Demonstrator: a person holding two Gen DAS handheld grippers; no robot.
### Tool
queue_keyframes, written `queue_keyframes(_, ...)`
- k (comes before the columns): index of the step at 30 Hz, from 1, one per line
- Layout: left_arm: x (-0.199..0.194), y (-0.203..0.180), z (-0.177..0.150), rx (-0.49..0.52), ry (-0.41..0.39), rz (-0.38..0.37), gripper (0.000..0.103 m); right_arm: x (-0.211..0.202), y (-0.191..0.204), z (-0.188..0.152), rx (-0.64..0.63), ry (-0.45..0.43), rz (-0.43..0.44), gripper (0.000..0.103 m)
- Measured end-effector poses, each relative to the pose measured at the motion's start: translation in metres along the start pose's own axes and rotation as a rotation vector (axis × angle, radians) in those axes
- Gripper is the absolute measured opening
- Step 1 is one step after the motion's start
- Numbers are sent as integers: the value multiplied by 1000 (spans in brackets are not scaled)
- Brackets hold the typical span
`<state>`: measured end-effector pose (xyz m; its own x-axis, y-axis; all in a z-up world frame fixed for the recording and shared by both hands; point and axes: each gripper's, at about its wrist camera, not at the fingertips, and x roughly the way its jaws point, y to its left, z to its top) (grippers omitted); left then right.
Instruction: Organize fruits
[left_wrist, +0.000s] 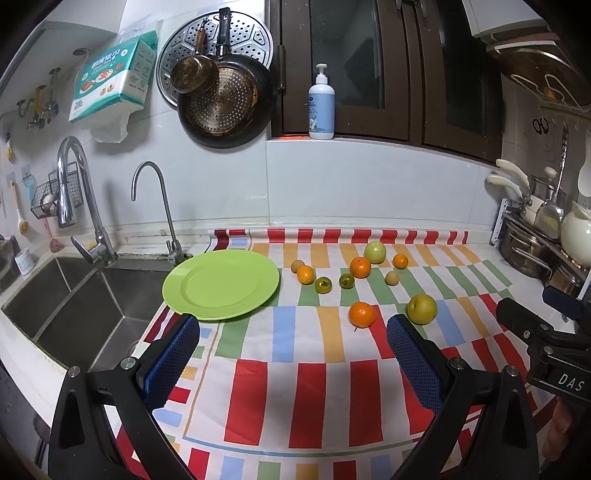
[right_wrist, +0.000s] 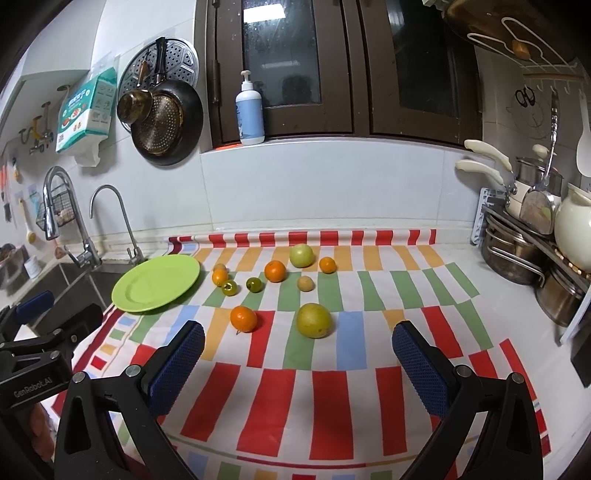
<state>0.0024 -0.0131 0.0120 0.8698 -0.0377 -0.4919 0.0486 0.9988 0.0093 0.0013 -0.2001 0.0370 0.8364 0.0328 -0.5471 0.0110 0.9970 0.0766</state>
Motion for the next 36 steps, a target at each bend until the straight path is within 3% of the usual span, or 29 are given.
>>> queue_keyframes(36, 11, -8, 6, 21, 4, -33, 103, 2, -6, 5, 12, -3, -11, 102)
